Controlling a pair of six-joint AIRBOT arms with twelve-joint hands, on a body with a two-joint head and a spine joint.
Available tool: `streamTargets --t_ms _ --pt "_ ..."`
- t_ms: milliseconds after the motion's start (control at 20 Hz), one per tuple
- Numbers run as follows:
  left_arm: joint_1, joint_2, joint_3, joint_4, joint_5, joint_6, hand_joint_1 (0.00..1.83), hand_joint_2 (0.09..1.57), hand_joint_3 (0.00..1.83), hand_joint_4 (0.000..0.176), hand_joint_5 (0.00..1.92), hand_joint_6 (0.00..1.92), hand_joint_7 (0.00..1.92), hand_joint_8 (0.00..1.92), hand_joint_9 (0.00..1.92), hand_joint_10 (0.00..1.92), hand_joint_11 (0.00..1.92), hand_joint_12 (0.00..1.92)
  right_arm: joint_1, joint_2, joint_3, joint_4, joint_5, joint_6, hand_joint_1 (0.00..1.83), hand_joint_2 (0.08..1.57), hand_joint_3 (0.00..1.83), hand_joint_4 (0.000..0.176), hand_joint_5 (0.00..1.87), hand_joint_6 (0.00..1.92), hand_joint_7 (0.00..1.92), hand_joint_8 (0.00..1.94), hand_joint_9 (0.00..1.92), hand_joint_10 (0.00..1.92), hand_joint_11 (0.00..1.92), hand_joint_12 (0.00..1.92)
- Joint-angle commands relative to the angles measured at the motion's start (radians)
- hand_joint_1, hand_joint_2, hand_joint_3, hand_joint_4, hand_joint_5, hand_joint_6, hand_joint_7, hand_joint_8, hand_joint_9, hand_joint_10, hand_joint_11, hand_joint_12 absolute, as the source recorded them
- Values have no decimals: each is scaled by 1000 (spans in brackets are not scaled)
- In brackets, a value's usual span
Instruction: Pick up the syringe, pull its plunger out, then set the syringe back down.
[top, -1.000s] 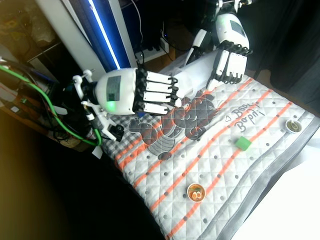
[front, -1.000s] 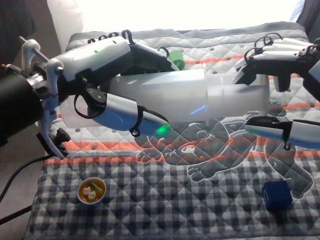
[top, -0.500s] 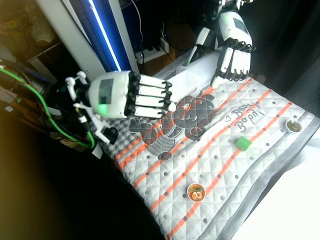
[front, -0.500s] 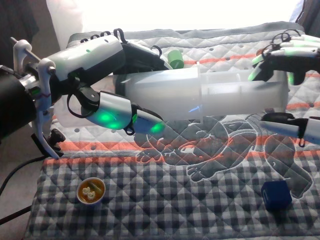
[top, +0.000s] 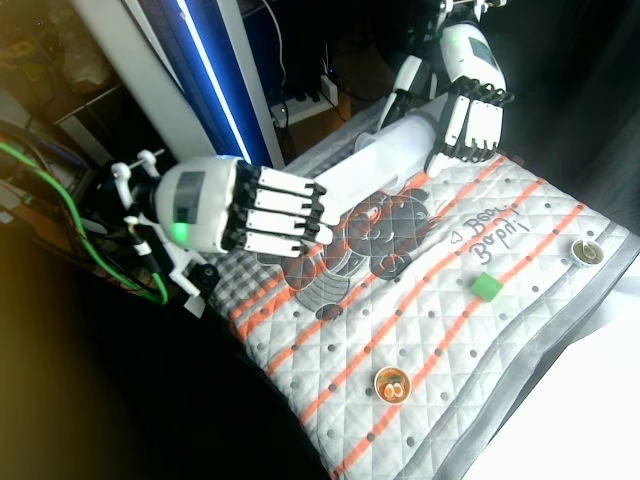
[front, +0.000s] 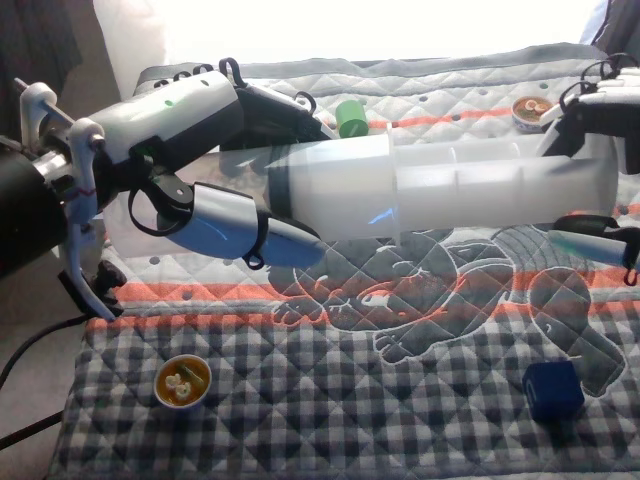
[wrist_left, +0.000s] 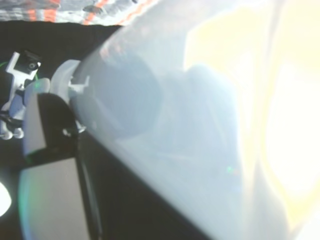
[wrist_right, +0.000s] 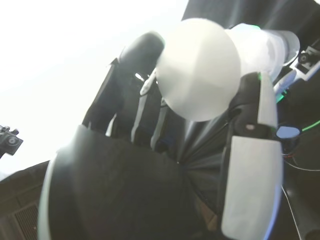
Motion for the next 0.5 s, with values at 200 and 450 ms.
streamTargets --t_ms 200,450 --pt "-6 19 10 -47 171 -33 1187 1250 1 0 898 1115 549 1607 368 1541 238 1921 -3 15 7 84 133 -15 1367 1145 0 0 818 1065 946 1122 896 1349 787 1604" --pt "-4 20 11 -51 171 -33 1192 1241 1 0 912 1099 567 1586 407 1538 281 1921 -7 15 5 89 142 -15 1364 1144 0 0 814 1098 949 1105 896 1331 793 1577"
